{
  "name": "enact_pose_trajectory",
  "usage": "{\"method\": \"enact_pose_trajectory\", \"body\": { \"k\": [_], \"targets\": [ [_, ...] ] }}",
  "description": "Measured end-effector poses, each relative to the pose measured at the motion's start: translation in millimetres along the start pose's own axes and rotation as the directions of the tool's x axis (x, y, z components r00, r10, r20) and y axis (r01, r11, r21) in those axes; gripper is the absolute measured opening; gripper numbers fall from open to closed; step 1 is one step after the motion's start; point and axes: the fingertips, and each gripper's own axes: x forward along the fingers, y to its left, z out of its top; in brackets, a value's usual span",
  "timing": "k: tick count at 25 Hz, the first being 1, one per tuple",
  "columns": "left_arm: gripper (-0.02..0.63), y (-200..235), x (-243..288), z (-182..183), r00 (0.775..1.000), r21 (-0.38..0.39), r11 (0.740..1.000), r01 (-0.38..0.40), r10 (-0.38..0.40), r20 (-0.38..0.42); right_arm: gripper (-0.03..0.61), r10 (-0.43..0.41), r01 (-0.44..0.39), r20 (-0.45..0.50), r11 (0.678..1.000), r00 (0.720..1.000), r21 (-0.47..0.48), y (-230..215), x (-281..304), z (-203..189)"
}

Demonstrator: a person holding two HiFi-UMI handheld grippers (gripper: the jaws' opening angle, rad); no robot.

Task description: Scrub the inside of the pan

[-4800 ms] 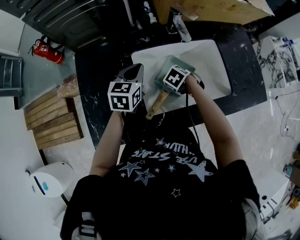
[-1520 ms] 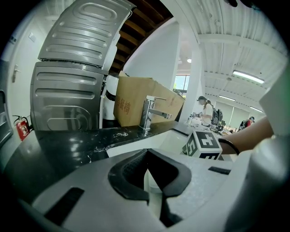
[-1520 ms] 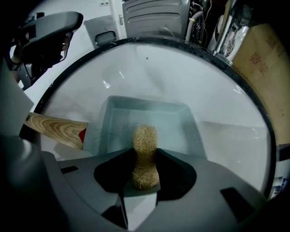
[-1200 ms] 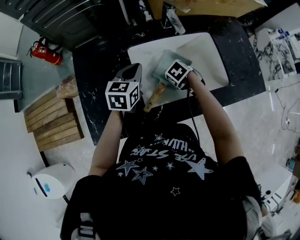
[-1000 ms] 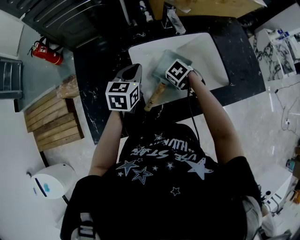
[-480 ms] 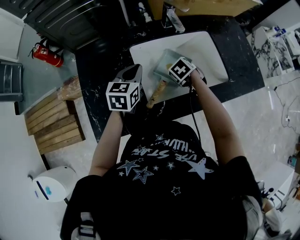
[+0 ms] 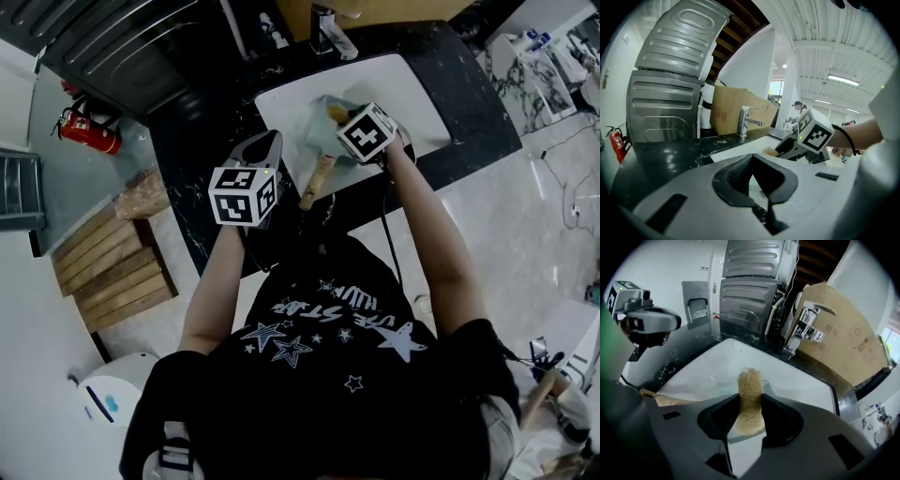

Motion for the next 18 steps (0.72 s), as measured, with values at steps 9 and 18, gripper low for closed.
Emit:
{"method": "enact_pose_trajectory", "body": {
  "k": [9,18],
  "targets": [
    [0.008,-9,-4,1,1.000,0.003,1.000,-0.001,0.001,0.020,0.146,-0.089,0.065,0.237,0.992,0.968,0.111,8,-44,21],
    [0.008,-43,-26,-7,0.999,0.022,0.999,-0.041,0.040,0.026,0.146,-0.119,0.063,0.348,0.984,0.930,0.167,24,-85,-3]
  ]
}}
